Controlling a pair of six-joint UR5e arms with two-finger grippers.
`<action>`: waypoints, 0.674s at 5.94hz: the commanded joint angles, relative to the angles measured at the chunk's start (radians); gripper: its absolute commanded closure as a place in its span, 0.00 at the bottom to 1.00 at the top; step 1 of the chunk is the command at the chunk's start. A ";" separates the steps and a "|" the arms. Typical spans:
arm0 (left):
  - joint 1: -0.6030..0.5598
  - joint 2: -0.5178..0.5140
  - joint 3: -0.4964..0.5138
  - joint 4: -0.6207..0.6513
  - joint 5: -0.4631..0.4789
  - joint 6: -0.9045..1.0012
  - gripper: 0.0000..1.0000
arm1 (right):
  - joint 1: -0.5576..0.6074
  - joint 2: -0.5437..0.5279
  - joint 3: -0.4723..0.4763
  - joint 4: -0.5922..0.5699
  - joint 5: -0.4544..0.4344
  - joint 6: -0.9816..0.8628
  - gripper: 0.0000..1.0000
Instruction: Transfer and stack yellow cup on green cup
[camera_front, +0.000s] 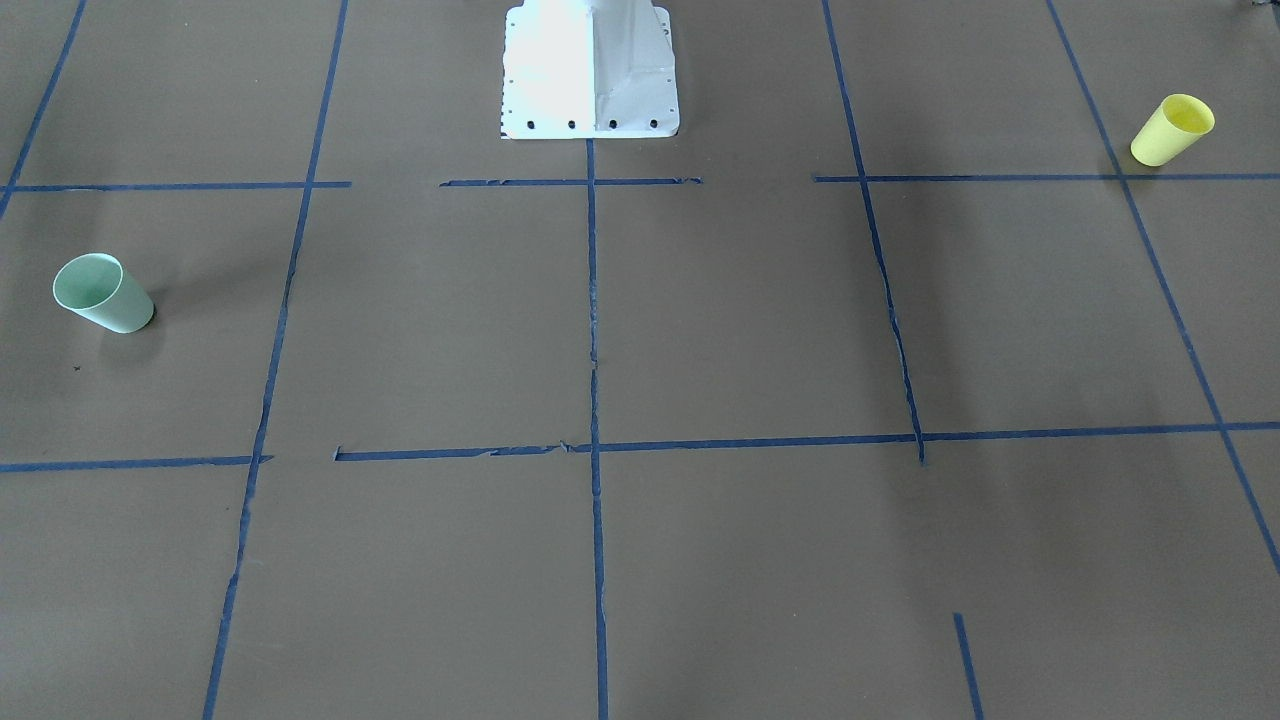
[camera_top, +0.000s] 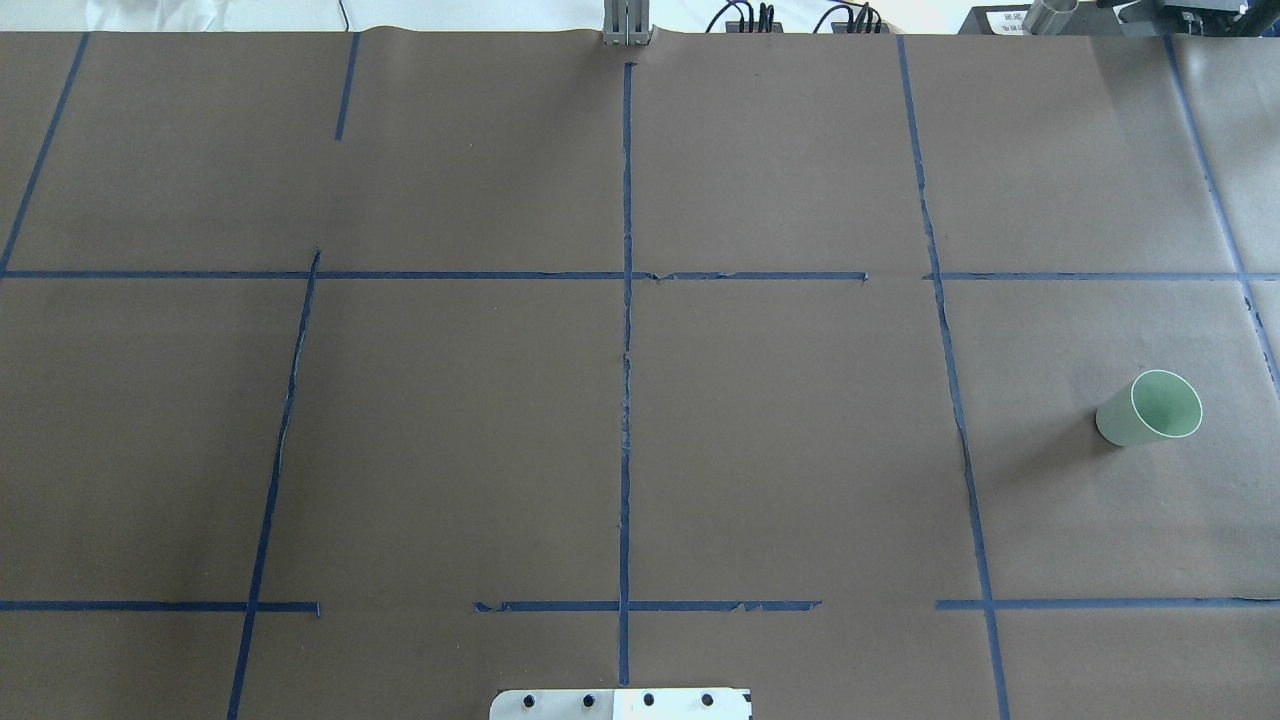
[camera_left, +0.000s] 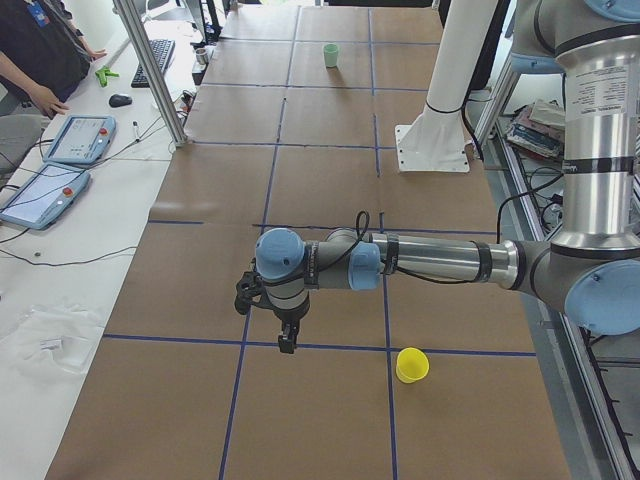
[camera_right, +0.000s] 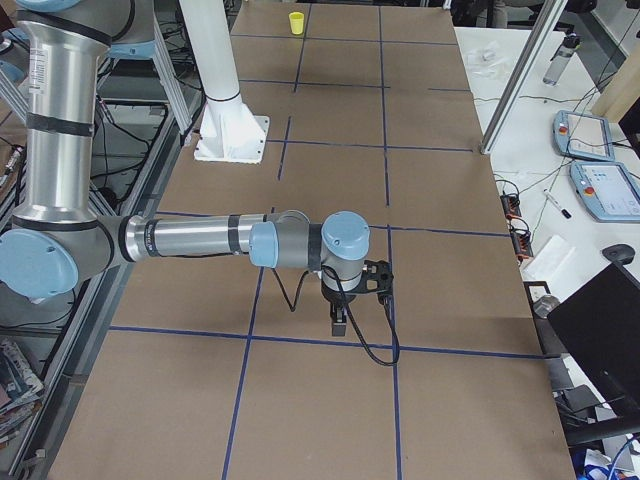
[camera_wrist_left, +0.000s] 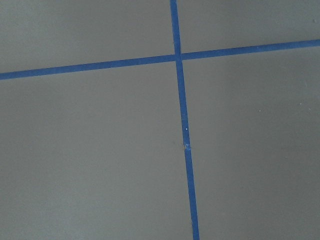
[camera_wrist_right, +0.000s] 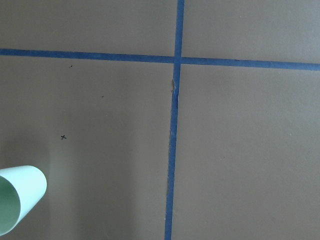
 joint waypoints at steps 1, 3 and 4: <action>0.005 0.003 0.000 0.002 -0.001 0.000 0.00 | 0.000 0.000 0.000 0.000 0.000 0.000 0.00; 0.011 -0.015 -0.017 -0.006 -0.001 -0.009 0.00 | 0.000 0.000 0.000 0.000 0.002 0.002 0.00; 0.011 -0.029 -0.036 -0.064 -0.002 -0.006 0.00 | 0.000 0.000 0.000 0.000 0.002 0.000 0.00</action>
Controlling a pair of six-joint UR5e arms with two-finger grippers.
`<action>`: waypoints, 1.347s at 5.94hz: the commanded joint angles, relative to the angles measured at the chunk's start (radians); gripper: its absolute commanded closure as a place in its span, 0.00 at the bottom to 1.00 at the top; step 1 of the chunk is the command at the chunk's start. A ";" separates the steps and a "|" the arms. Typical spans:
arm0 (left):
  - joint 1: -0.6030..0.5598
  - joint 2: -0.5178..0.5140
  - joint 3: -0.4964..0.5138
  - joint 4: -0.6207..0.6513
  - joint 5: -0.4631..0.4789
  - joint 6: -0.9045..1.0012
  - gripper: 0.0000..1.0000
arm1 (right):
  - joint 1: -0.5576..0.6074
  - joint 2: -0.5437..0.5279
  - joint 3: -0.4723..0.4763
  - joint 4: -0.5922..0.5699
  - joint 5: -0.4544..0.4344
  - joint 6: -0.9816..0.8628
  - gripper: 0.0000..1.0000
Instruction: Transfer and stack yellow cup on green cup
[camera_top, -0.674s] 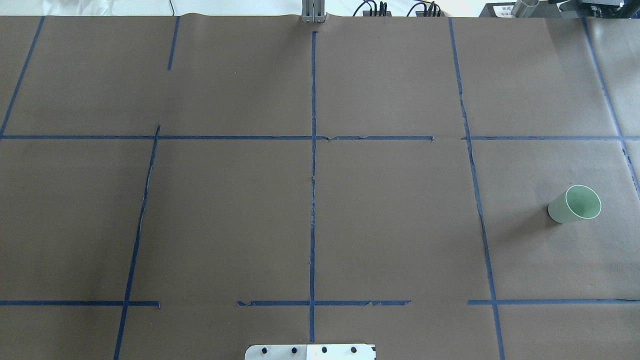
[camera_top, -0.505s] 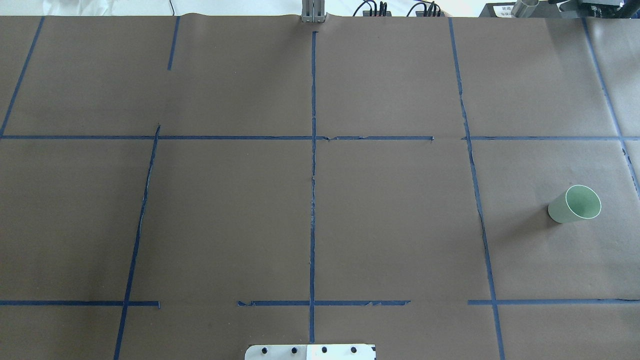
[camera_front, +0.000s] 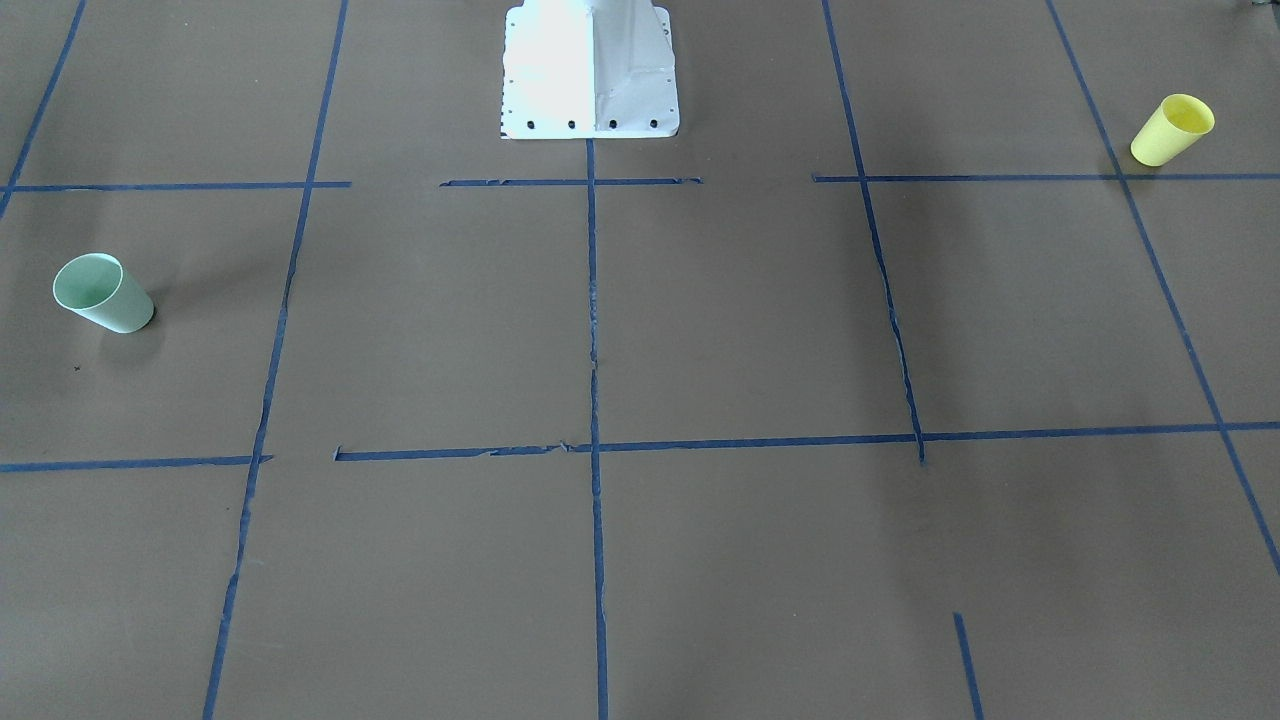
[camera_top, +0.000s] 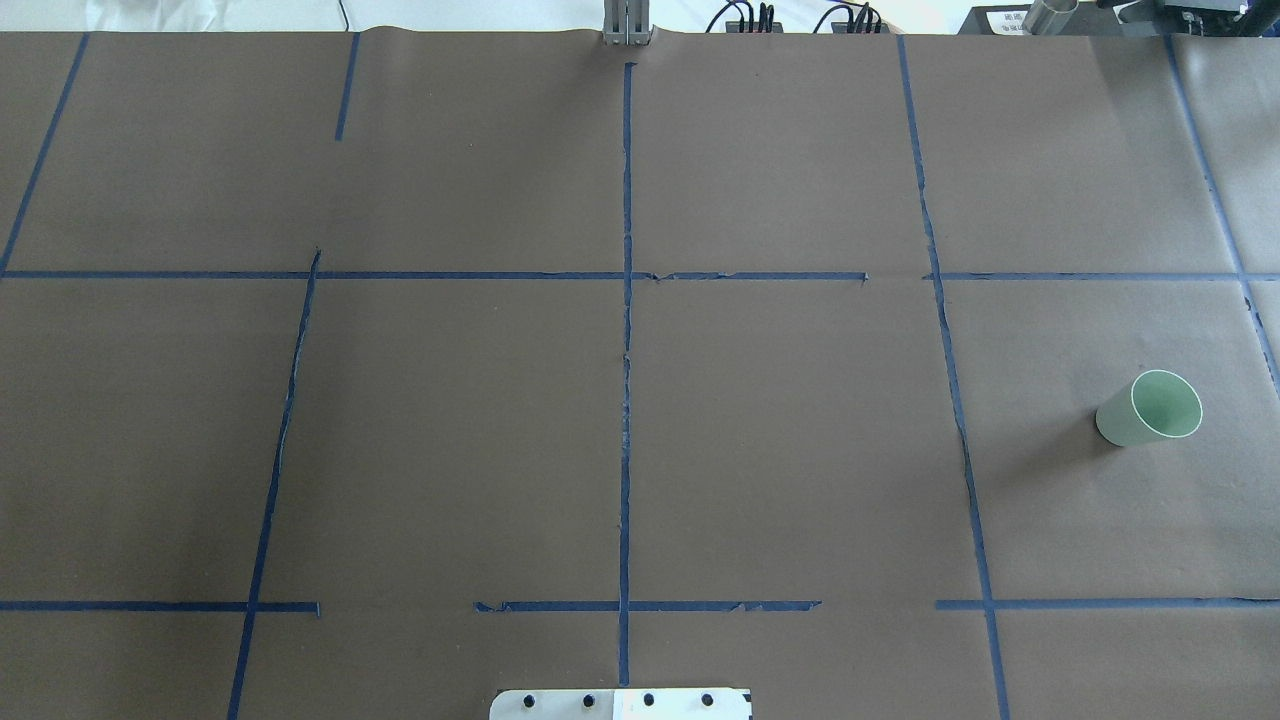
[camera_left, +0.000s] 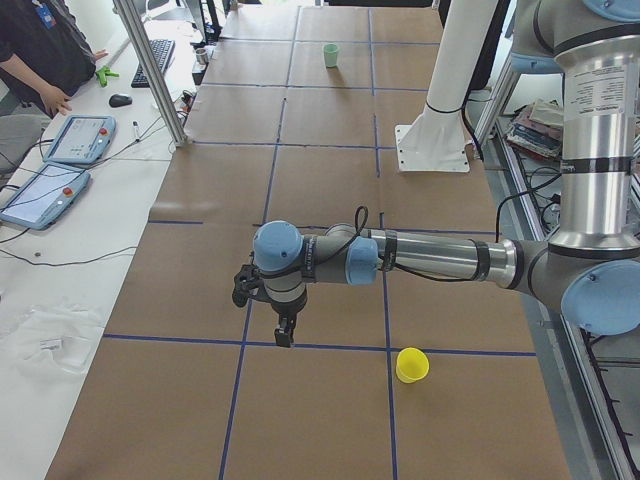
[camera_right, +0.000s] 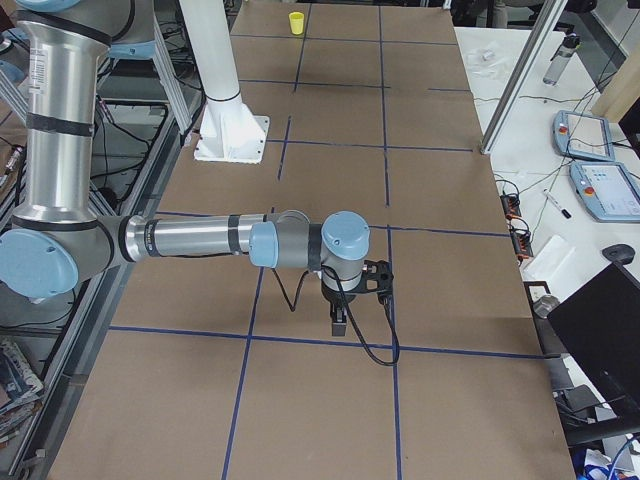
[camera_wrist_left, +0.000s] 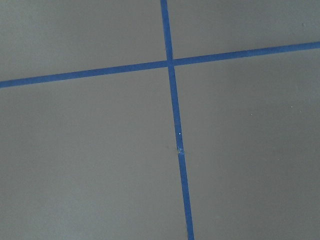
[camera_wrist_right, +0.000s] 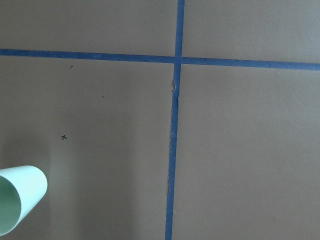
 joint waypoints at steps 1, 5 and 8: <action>-0.002 -0.039 -0.016 -0.084 -0.011 -0.002 0.00 | 0.000 0.000 0.000 0.002 -0.001 0.001 0.00; 0.135 0.036 -0.090 -0.364 0.070 -0.388 0.00 | 0.000 0.000 0.002 0.002 -0.001 -0.001 0.00; 0.555 0.212 -0.246 -0.486 0.587 -1.107 0.00 | 0.000 -0.002 0.000 0.000 -0.001 -0.001 0.00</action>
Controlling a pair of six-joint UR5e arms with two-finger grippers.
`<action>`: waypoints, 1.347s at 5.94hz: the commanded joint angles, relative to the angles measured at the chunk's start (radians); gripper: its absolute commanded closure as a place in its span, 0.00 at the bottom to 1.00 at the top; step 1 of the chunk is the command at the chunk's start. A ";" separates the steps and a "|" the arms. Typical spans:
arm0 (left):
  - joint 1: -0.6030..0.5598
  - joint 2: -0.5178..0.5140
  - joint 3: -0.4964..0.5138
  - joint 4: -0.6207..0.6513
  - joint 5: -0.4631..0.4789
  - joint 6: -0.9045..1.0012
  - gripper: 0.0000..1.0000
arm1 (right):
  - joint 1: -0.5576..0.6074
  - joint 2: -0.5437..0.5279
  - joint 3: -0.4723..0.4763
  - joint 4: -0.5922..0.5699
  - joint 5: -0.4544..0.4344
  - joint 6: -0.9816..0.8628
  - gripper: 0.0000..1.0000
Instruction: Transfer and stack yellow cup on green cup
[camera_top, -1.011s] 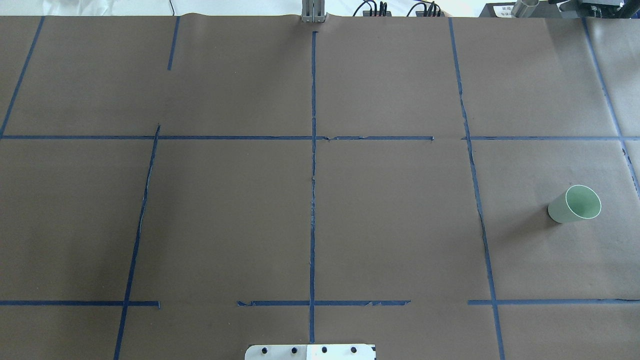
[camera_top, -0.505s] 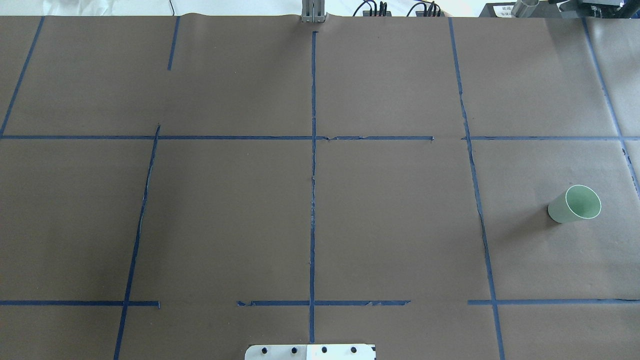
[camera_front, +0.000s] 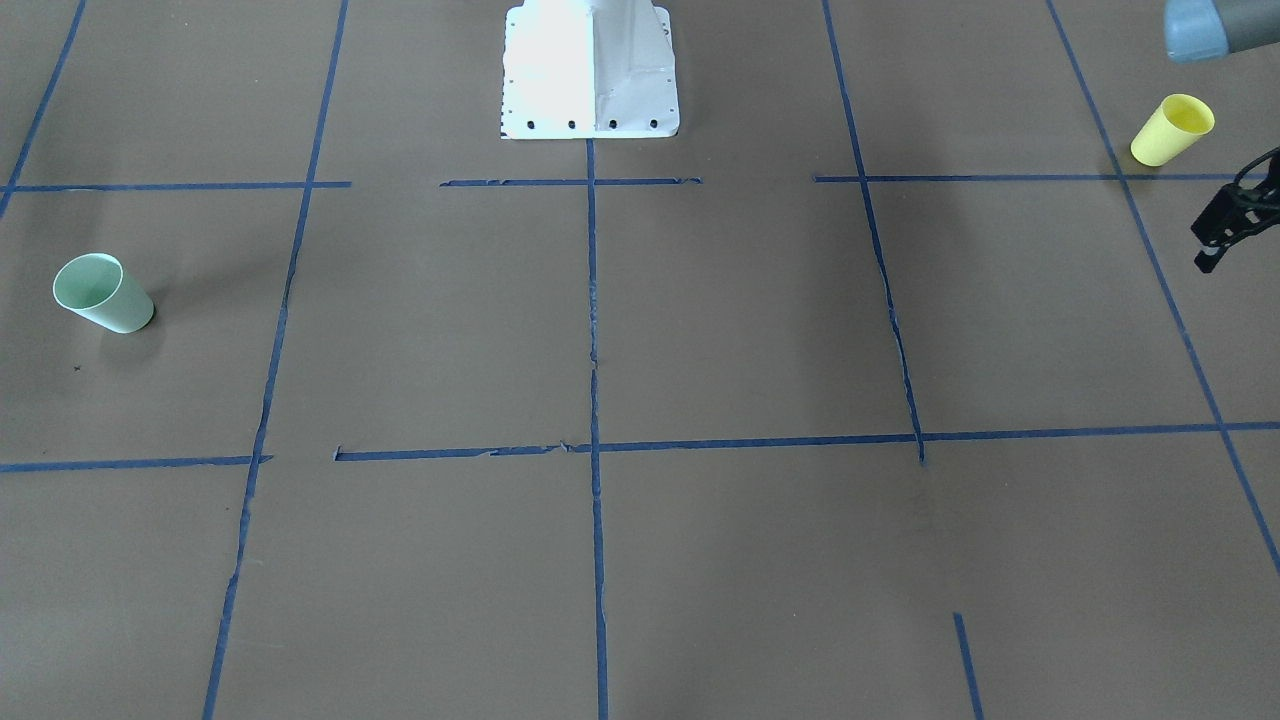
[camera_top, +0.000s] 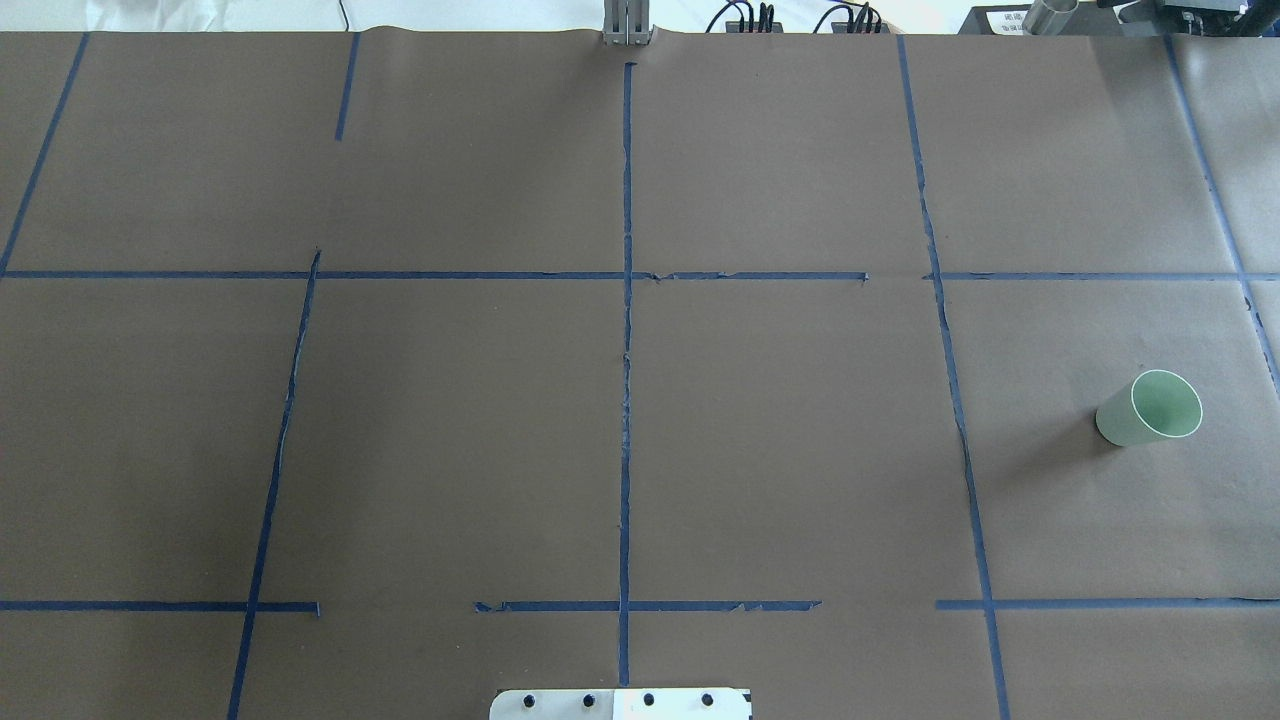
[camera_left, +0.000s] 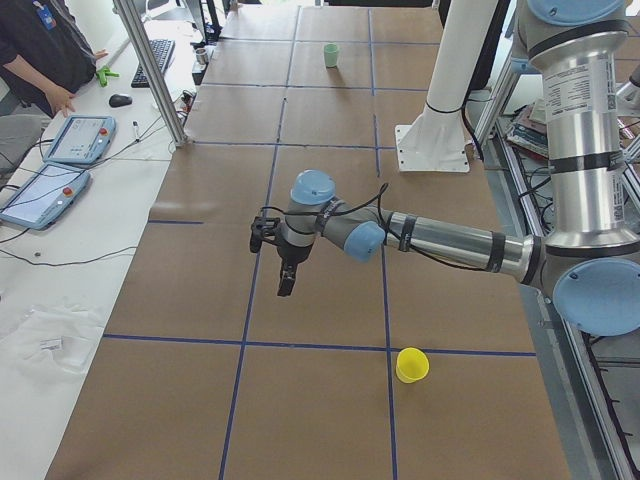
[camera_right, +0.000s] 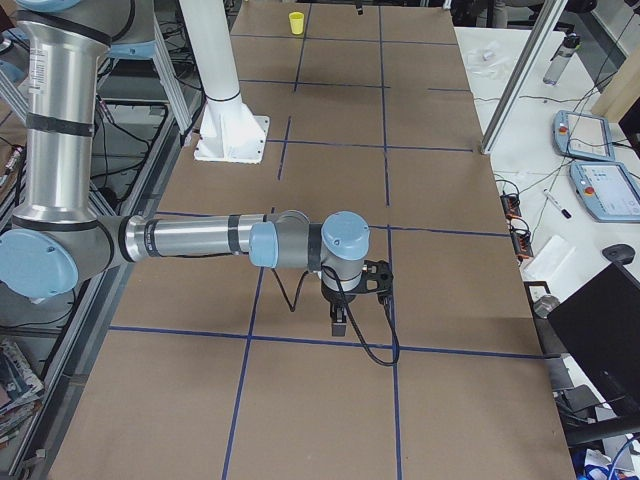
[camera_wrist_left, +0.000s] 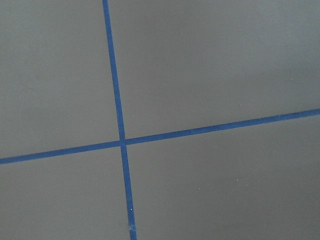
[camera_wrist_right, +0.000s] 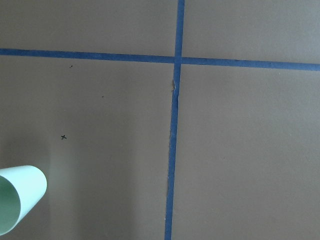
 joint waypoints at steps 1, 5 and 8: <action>0.255 0.124 -0.071 -0.024 0.324 -0.404 0.00 | 0.000 -0.001 0.000 0.001 0.000 0.000 0.00; 0.665 0.242 -0.069 0.295 0.790 -1.264 0.00 | 0.000 -0.001 0.008 0.001 0.000 -0.004 0.00; 0.763 0.101 -0.074 0.856 0.748 -1.690 0.00 | 0.000 -0.001 0.020 0.001 0.000 -0.004 0.00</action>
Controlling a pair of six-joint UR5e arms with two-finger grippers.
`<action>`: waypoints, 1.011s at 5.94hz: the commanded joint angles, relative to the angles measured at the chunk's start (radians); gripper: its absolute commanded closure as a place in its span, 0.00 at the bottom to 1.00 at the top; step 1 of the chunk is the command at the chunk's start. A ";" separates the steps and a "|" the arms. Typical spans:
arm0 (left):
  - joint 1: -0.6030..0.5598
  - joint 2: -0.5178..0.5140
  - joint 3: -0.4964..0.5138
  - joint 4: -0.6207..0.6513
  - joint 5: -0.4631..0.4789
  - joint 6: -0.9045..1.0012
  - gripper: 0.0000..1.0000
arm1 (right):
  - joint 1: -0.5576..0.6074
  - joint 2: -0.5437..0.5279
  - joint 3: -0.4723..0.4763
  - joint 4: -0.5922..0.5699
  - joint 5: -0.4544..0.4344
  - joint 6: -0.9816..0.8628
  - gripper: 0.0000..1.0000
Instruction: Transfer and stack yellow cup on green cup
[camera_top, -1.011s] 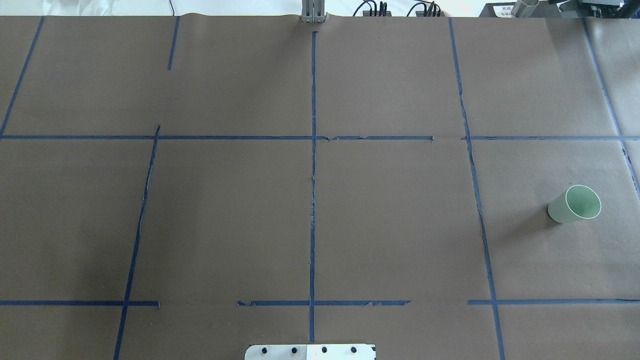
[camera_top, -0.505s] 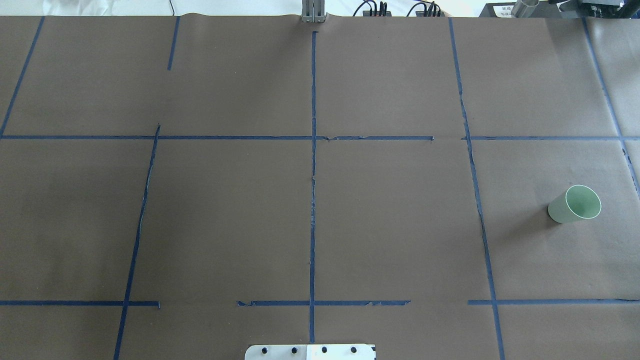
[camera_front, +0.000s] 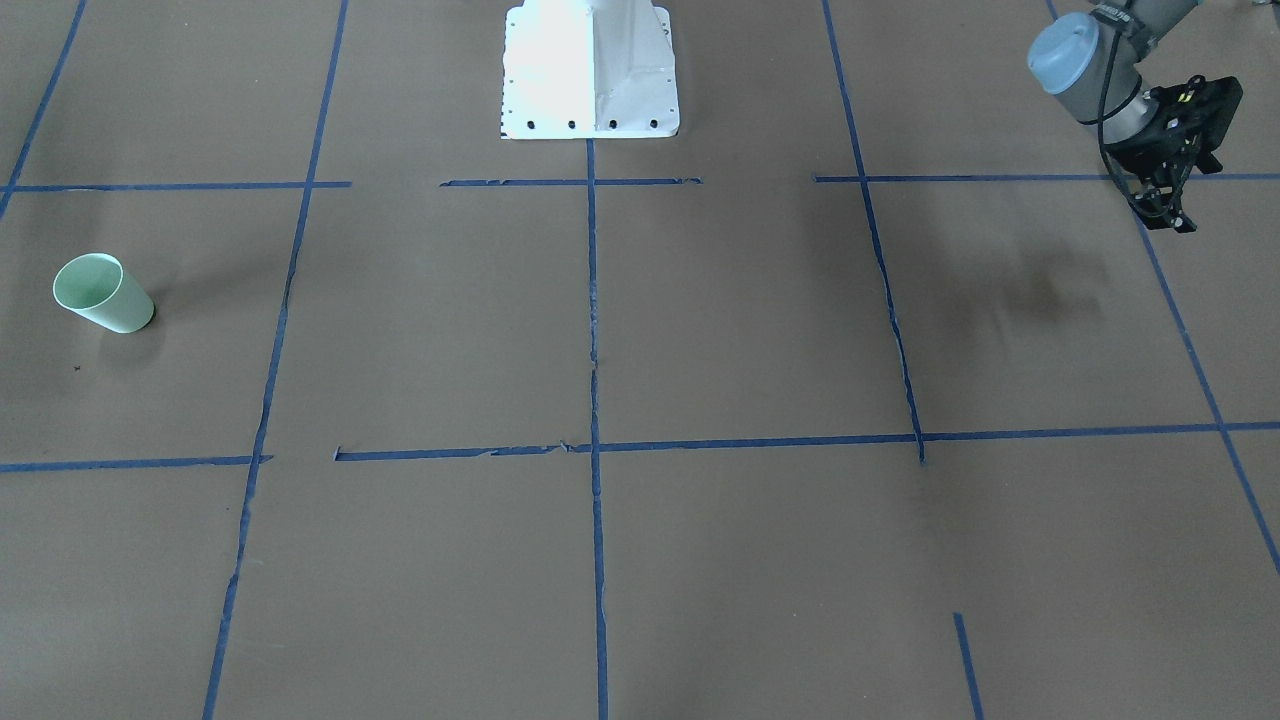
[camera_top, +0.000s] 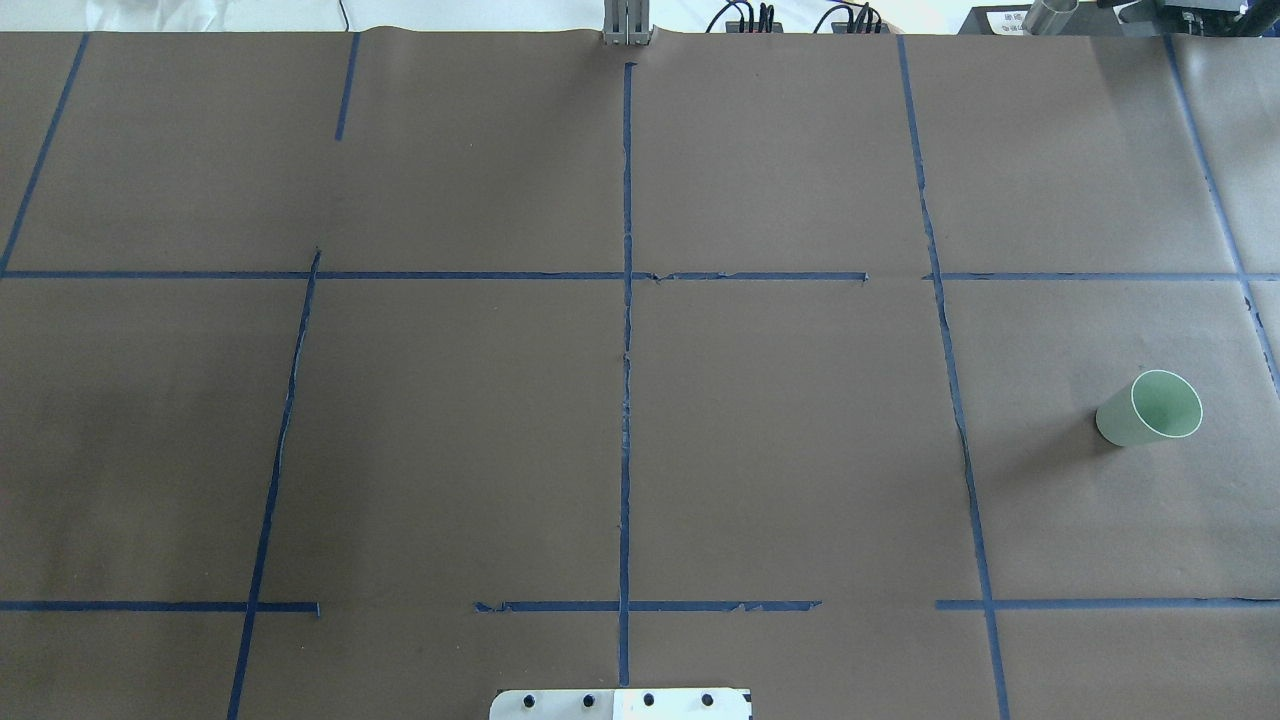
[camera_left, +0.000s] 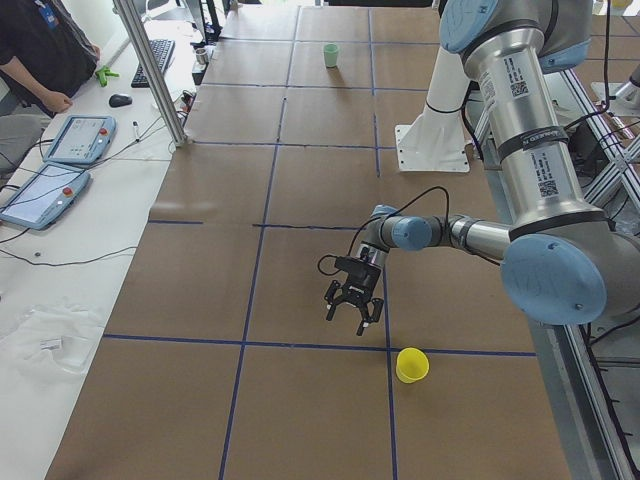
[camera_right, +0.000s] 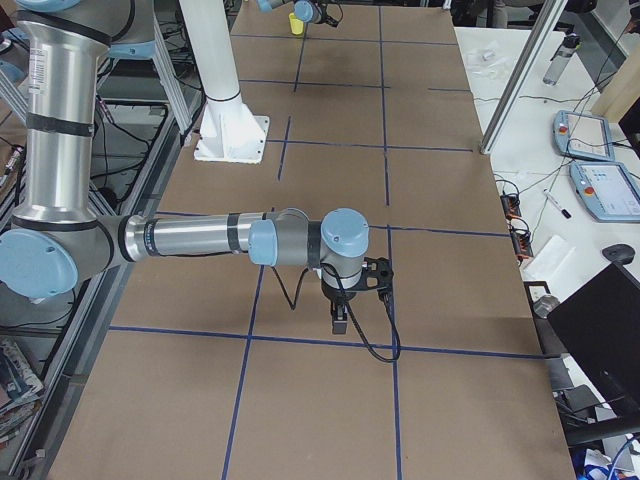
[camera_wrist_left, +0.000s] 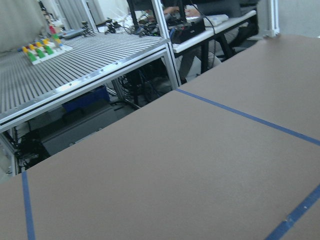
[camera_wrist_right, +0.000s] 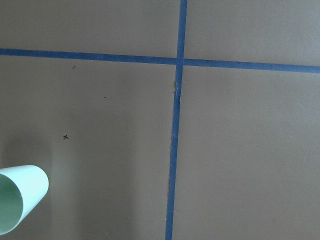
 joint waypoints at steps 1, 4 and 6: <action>0.026 -0.137 0.002 0.362 -0.121 -0.207 0.00 | 0.000 0.000 0.006 0.000 0.000 0.000 0.00; 0.187 -0.175 0.067 0.484 -0.248 -0.489 0.00 | 0.000 0.001 0.010 0.002 0.000 -0.002 0.00; 0.189 -0.177 0.061 0.517 -0.329 -0.580 0.00 | 0.000 0.002 0.028 0.002 0.000 0.000 0.00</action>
